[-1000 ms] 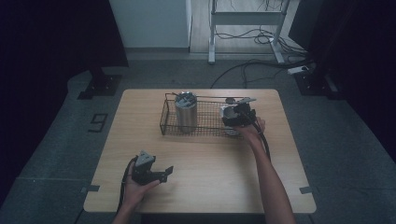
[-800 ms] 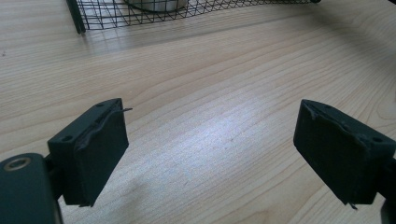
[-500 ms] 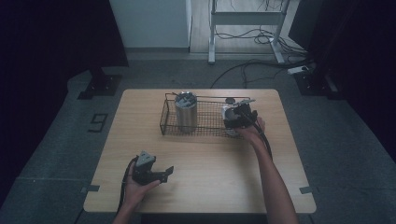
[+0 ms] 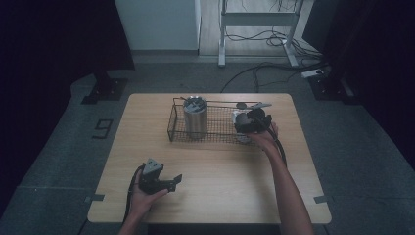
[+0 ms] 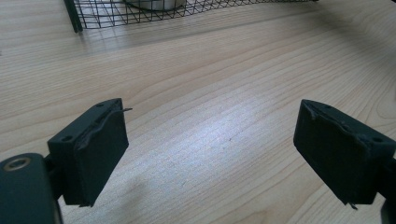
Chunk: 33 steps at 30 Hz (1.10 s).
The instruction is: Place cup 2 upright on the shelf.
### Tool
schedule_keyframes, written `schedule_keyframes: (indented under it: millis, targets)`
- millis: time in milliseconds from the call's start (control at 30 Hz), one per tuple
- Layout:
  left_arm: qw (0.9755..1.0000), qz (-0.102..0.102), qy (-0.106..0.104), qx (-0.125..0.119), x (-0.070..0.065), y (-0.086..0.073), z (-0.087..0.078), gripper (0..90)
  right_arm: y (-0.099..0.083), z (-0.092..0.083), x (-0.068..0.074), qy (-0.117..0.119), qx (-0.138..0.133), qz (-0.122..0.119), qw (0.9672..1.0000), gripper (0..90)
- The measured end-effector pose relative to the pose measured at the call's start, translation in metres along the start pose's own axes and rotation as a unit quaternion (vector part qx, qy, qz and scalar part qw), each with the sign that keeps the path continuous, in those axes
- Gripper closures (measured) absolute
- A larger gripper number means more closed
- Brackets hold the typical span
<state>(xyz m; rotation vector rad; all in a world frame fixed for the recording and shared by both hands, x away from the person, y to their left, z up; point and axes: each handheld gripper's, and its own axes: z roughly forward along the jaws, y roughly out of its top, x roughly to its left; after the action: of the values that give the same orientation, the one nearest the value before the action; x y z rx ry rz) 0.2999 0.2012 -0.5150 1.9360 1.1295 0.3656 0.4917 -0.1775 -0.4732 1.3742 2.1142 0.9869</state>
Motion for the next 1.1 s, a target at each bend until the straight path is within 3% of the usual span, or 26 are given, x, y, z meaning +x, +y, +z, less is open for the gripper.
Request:
schedule_keyframes:
  millis: [567, 633, 1100]
  targets:
    - [1.0, 0.002, 0.003, -0.001, 0.0, 0.0, 0.0, 10.0, 0.005, -0.023, 0.002, 0.003, -0.059, 0.008, 0.9982, 1.3]
    - [1.0, 0.002, 0.003, -0.002, 0.0, 0.0, -0.001, 10.0, 0.003, -0.028, 0.002, 0.004, -0.075, 0.012, 0.9971, 2.5]
    - [1.0, 0.006, 0.004, 0.001, -0.003, -0.001, 0.001, 10.0, -0.016, -0.055, -0.003, 0.017, -0.111, 0.023, 0.9934, 6.7]
